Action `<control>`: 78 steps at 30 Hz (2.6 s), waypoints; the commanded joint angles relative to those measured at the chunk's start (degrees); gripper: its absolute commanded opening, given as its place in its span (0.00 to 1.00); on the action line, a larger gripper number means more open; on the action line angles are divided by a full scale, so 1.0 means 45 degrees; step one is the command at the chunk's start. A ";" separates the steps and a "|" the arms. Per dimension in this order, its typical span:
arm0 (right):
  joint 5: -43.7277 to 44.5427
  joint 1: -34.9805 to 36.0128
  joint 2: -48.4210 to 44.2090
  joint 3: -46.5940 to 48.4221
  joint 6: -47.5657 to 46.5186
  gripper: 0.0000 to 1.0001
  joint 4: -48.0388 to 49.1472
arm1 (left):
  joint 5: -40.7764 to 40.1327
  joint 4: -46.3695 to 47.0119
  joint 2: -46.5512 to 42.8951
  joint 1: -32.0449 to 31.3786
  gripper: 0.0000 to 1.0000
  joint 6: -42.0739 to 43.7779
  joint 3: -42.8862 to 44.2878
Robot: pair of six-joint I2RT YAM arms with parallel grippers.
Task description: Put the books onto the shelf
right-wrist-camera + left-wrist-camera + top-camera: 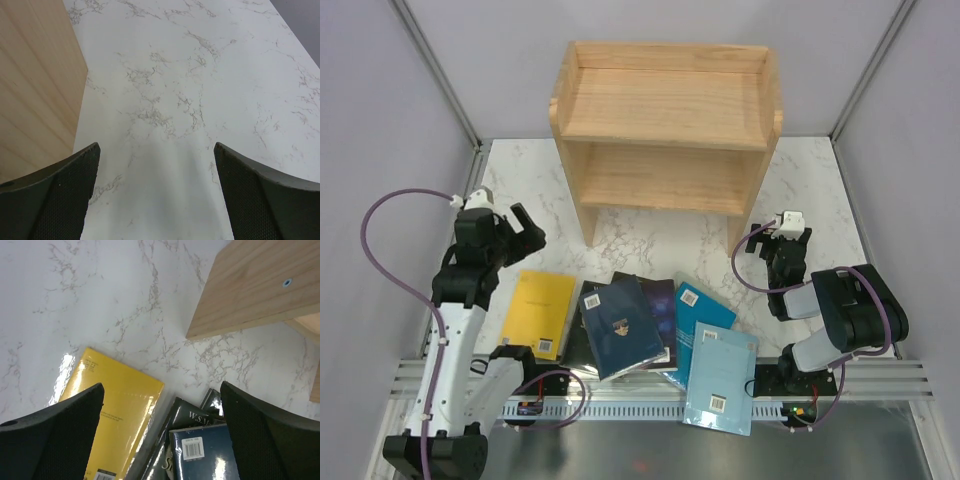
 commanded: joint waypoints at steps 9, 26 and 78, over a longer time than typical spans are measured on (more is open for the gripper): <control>-0.0180 -0.0033 -0.0031 0.0207 -0.0041 0.98 0.0780 | -0.0306 -0.5263 -0.0993 0.0035 1.00 -0.1566 0.5301; -0.0200 -0.0033 -0.0011 0.0226 -0.0041 0.98 0.0780 | 0.4710 -0.6281 0.0213 0.0035 1.00 -0.1705 0.2939; -0.5301 0.6914 -0.8686 0.7355 1.1754 0.80 -2.1588 | 0.7996 -0.0737 -0.0550 -0.1639 0.90 -0.5337 -0.6008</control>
